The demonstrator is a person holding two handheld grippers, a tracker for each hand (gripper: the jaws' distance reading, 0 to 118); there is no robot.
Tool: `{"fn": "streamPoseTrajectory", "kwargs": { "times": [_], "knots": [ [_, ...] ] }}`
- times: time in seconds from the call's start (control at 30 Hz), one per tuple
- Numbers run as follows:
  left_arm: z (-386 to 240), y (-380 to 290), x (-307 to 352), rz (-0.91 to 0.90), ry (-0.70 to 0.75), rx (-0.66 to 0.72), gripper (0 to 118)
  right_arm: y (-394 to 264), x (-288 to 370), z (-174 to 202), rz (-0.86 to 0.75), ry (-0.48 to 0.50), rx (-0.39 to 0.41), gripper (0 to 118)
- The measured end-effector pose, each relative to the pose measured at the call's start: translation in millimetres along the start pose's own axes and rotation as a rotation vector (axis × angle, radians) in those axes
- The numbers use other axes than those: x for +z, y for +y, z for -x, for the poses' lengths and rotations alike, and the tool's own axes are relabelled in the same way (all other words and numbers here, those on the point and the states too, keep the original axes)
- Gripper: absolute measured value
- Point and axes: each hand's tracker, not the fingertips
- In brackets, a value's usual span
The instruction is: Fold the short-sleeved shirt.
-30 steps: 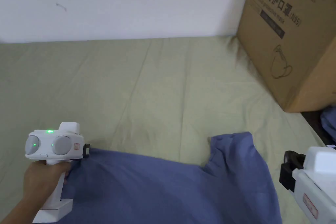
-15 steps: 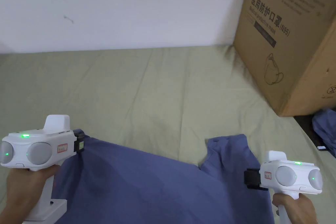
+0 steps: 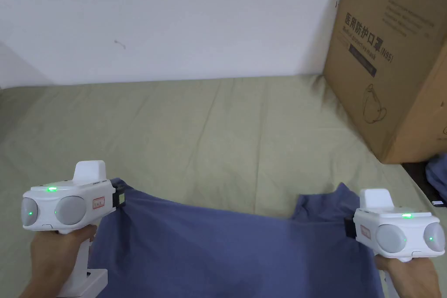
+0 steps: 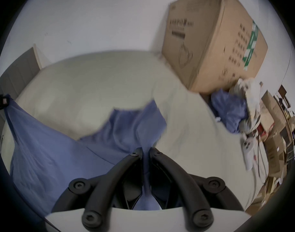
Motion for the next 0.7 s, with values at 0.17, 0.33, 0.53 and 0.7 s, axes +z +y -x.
{"fn": "streamPoseTrajectory", "kwargs": {
  "times": [0.17,0.33,0.53,0.7],
  "knots": [
    [16.7,17.5,43.6,-0.096,0.018,0.052,1,39.5,57.4,-5.8,-0.178,0.031,0.006,4],
    [35.1,60.0,92.2,-0.207,0.081,0.057,1,98.3,105.5,-3.5,-0.353,0.055,0.016,4],
    [49.9,132.5,144.7,-0.365,0.144,0.021,1,177.0,153.2,10.3,-0.531,0.088,0.032,4],
    [56.0,190.8,179.3,-0.470,0.186,0.020,1,238.6,181.2,16.4,-0.661,0.081,0.055,4]
  ]
}}
